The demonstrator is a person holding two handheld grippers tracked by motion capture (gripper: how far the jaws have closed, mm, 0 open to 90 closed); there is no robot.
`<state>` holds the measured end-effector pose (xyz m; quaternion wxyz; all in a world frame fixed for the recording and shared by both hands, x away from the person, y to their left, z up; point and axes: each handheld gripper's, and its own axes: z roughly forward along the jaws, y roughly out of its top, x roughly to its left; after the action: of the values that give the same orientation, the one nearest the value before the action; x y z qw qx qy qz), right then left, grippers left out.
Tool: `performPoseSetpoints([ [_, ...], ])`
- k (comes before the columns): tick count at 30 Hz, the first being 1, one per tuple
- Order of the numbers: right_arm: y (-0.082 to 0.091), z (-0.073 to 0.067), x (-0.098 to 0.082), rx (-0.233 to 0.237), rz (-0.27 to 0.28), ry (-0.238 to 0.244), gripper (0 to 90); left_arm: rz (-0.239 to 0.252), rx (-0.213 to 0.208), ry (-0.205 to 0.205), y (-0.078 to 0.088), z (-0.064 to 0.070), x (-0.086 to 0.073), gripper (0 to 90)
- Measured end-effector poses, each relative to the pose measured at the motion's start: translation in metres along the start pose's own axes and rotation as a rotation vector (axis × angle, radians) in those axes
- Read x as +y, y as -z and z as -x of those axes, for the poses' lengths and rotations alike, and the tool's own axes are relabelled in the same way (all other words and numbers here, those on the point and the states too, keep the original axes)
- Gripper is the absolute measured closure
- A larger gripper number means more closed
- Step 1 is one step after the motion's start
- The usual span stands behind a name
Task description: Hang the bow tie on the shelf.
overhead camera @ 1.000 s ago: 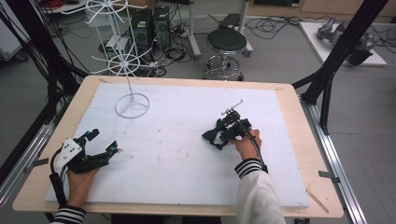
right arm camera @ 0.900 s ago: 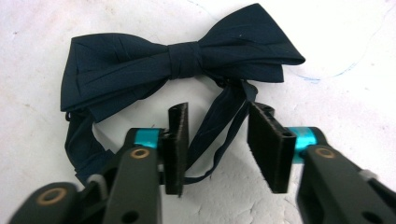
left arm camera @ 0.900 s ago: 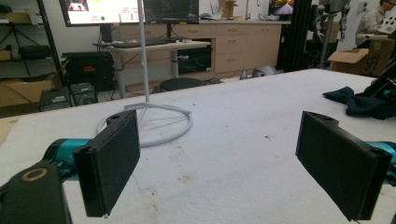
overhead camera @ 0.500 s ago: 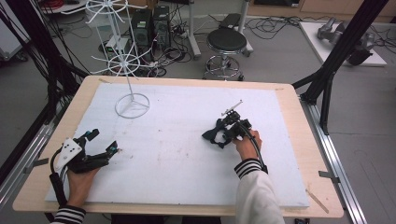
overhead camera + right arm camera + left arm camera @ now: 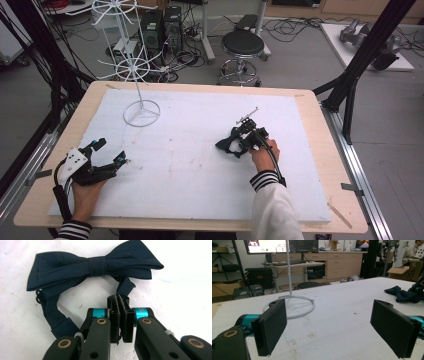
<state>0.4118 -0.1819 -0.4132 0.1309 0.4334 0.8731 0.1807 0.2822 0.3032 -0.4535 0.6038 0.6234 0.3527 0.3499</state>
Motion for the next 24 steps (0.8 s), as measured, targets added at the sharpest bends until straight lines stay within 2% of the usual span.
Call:
performPoseSetpoints([
  [4, 0.004, 0.001, 0.000, 0.010, 0.043, -0.008, 87.6, -0.001, 0.000, -0.001, 0.000, 0.000, 0.000, 14.1],
  [11, 0.007, 0.002, 0.000, 0.036, 0.083, -0.021, 87.6, 0.000, 0.000, 0.000, 0.000, 0.000, 0.000, 14.1],
  [24, 0.019, -0.006, 0.006, 0.110, 0.277, -0.005, 87.7, 0.000, 0.000, -0.001, 0.000, 0.000, 0.000, 14.1],
])
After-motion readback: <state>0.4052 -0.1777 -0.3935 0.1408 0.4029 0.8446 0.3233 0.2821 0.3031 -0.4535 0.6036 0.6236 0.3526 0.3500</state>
